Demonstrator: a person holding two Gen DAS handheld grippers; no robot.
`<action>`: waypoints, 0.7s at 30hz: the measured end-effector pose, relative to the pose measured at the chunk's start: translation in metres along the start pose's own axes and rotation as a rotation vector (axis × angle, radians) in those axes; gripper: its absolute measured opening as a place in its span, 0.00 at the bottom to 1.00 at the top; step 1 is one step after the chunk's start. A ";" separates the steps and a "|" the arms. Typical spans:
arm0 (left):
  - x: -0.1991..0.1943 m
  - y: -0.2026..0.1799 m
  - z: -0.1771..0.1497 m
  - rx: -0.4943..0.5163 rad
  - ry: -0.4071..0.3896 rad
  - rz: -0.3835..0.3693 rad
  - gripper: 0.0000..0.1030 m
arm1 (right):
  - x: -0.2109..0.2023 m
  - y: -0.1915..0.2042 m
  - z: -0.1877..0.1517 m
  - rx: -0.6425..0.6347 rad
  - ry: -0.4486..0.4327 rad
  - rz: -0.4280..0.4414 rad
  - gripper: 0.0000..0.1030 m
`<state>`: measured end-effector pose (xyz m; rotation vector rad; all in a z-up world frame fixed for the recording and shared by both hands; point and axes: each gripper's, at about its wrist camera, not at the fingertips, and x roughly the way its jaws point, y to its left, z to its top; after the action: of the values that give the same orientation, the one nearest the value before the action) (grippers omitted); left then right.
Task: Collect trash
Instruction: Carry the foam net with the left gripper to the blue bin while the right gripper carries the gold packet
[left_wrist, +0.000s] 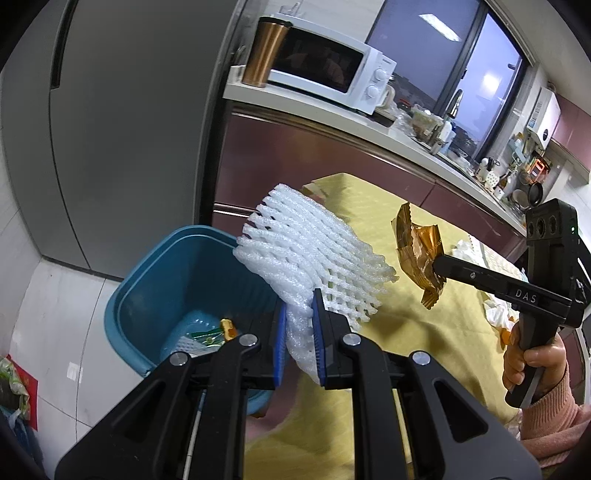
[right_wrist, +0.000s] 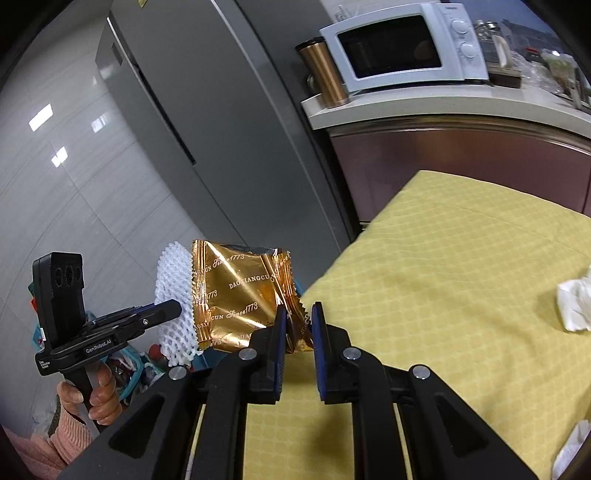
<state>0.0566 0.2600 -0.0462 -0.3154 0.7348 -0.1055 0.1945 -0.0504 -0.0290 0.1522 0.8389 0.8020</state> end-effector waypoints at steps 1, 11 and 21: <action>-0.001 0.004 -0.001 -0.003 0.003 0.007 0.13 | 0.003 0.002 0.001 -0.003 0.004 0.004 0.12; 0.003 0.027 -0.004 -0.037 0.017 0.071 0.13 | 0.041 0.023 0.008 -0.035 0.066 0.045 0.12; 0.024 0.060 -0.009 -0.093 0.061 0.133 0.13 | 0.081 0.041 0.013 -0.088 0.136 0.031 0.12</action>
<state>0.0676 0.3096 -0.0875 -0.3519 0.8209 0.0450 0.2127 0.0360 -0.0521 0.0329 0.9294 0.8843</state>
